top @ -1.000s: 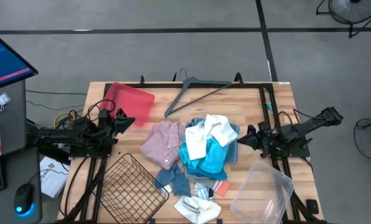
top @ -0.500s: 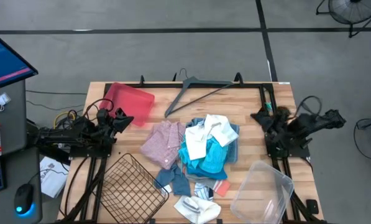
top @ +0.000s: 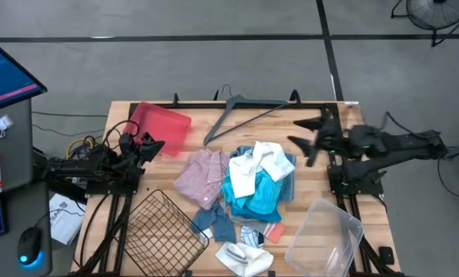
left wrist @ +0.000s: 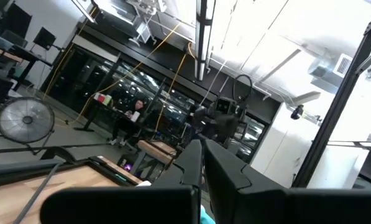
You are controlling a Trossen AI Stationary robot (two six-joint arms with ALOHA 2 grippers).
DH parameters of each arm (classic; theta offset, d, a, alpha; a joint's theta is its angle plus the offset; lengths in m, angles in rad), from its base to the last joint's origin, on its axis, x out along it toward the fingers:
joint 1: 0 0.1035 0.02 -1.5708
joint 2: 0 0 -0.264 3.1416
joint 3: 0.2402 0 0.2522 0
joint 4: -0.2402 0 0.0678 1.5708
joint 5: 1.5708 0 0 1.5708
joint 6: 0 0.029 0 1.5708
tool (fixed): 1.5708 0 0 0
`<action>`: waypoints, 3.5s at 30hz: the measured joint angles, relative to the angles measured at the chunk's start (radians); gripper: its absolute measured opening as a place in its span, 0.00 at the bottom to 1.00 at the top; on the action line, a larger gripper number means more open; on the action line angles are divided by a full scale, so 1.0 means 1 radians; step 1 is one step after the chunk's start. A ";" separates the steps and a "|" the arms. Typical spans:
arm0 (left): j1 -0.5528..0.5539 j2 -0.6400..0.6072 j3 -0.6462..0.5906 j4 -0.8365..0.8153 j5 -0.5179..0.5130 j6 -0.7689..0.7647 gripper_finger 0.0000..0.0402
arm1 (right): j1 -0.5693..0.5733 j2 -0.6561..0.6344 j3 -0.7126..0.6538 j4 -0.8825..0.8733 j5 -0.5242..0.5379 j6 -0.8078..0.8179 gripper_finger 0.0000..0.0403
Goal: Pick & Place Cloths
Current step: Put the white shorts into the black wire basket
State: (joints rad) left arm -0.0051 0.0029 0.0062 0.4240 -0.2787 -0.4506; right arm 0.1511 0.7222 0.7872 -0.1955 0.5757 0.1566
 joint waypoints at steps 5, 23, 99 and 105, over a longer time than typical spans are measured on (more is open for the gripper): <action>0.000 0.000 0.000 0.001 0.000 0.000 0.00 | -0.069 0.202 0.027 -0.002 -0.075 0.001 0.84; 0.000 0.000 0.000 0.003 0.005 0.000 0.00 | -0.107 0.671 0.029 0.027 -0.376 -0.016 0.78; 0.120 1.656 1.020 0.152 0.449 0.271 0.83 | -0.058 0.493 0.300 0.070 -0.400 -0.140 0.00; 0.119 1.668 1.030 0.155 0.421 0.271 0.67 | -0.038 0.493 0.300 0.074 -0.424 -0.140 0.00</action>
State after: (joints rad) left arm 0.1135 1.6711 1.0363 0.5787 0.1420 -0.1793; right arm 0.1133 1.2152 1.0874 -0.1214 0.1518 0.0162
